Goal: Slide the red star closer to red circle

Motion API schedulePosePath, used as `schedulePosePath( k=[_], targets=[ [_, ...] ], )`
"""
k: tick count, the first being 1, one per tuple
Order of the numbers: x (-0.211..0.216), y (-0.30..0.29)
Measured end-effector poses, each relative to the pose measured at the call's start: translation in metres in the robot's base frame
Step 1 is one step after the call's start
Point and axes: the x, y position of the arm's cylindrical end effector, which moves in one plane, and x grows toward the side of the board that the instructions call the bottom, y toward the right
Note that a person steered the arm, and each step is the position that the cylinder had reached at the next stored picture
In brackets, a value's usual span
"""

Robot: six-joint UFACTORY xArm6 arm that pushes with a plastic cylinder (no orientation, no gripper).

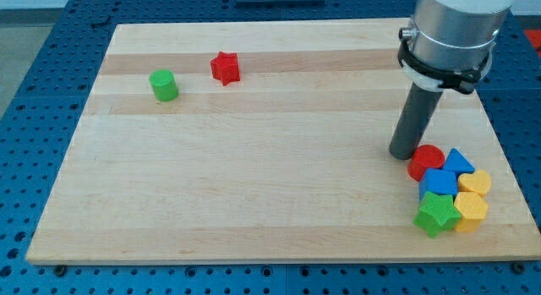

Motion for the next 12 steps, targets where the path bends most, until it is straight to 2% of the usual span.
schedulePosePath(
  k=[1, 2, 4, 6, 7, 9, 10, 12],
  targets=[
    [-0.005, 0.000],
    [-0.045, -0.023],
    [-0.162, -0.092],
    [-0.218, -0.195],
    [-0.227, -0.233],
    [-0.156, -0.237],
    [-0.135, -0.237],
    [-0.177, -0.270]
  ],
)
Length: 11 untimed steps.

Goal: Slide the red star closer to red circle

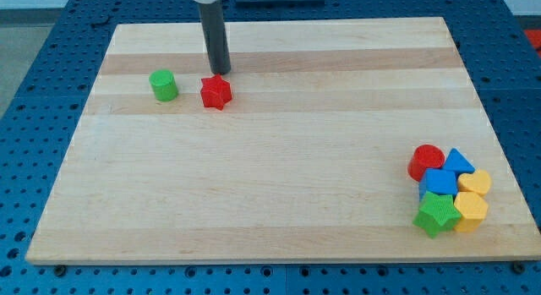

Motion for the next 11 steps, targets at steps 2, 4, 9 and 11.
schedulePosePath(
  k=[2, 4, 9, 11],
  targets=[
    [0.074, -0.002],
    [0.162, 0.067],
    [0.158, 0.076],
    [0.155, 0.127]
  ],
)
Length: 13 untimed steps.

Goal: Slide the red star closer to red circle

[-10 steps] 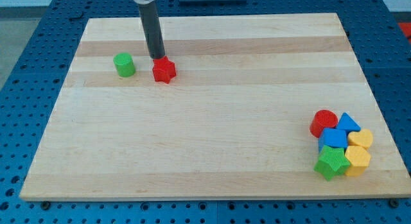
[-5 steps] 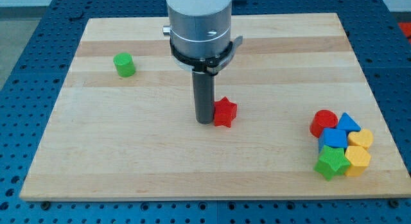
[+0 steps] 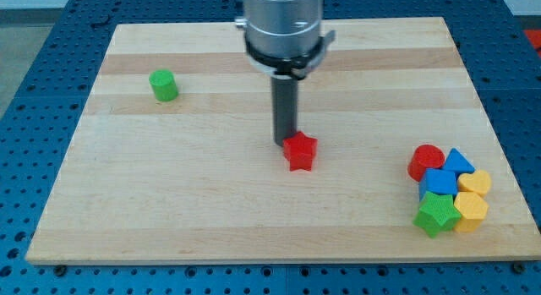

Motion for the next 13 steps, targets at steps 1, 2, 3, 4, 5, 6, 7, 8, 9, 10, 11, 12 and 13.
schedulePosePath(
  k=[1, 2, 3, 4, 5, 6, 7, 8, 9, 10, 11, 12, 13],
  targets=[
    [0.007, 0.035],
    [0.017, 0.048],
    [0.017, 0.015],
    [0.021, -0.023],
    [0.033, -0.035],
    [0.047, -0.031],
    [0.047, -0.004],
    [0.047, 0.026],
    [0.047, 0.059],
    [0.047, 0.078],
    [0.047, 0.070],
    [0.055, 0.064],
    [0.057, 0.070]
  ],
)
